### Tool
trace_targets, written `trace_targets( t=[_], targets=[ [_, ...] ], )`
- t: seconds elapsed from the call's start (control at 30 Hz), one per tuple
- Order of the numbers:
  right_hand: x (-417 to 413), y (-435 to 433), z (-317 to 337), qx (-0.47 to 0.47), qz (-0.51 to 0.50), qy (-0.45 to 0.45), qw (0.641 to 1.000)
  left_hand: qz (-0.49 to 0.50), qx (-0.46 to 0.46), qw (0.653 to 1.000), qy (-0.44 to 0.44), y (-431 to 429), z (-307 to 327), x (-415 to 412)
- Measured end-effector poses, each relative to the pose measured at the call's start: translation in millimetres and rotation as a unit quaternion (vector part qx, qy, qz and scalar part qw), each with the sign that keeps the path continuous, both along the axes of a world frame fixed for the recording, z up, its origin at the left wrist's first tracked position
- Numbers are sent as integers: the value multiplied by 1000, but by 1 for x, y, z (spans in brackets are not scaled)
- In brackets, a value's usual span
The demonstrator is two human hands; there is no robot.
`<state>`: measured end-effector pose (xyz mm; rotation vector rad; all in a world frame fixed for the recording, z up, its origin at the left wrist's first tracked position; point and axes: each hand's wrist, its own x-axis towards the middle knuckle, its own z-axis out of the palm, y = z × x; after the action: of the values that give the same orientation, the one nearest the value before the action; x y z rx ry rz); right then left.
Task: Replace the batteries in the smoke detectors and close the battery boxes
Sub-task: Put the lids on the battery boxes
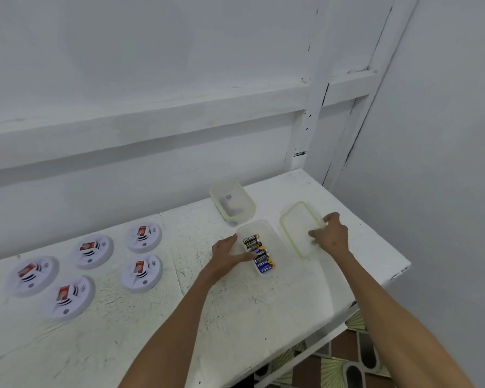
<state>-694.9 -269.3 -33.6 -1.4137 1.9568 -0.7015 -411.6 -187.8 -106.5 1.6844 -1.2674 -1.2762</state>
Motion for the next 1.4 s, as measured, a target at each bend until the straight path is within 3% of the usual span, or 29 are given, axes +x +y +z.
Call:
trace_targets(
  t=[0.13,0.23,0.4,0.53,0.77,0.87,0.97,1.03,1.1,1.2,1.4],
  targets=[
    [23,14,14,-103,34,30,994,-63,17,998,-11,7,-6,4],
    [51,43,15,-165,116,50,978,-74,2,997,-23,9,-8,4],
    [85,89,1,-136,248,165,945,-62,-31,997,-30,9,-11,4],
    [90,96,-14,-186,305,251,900,-71,-59,995,-36,9,-12,5],
    [86,94,-9,-185,330,262,888,-83,-45,995,-30,11,-8,10],
    [84,92,-10,-200,308,208,907,-98,-25,994,-36,13,0,13],
    [80,85,-14,-213,177,122,953,-95,-24,995,-18,8,-11,24],
    [74,74,-14,-170,116,142,968,-79,-32,996,12,5,-15,24],
    [68,63,-13,-87,124,156,976,-54,-39,997,45,11,3,15],
    [62,55,-11,6,192,80,978,-19,-54,995,80,11,7,8],
    [55,50,-13,17,169,26,985,28,-50,992,112,13,3,16]
  ],
)
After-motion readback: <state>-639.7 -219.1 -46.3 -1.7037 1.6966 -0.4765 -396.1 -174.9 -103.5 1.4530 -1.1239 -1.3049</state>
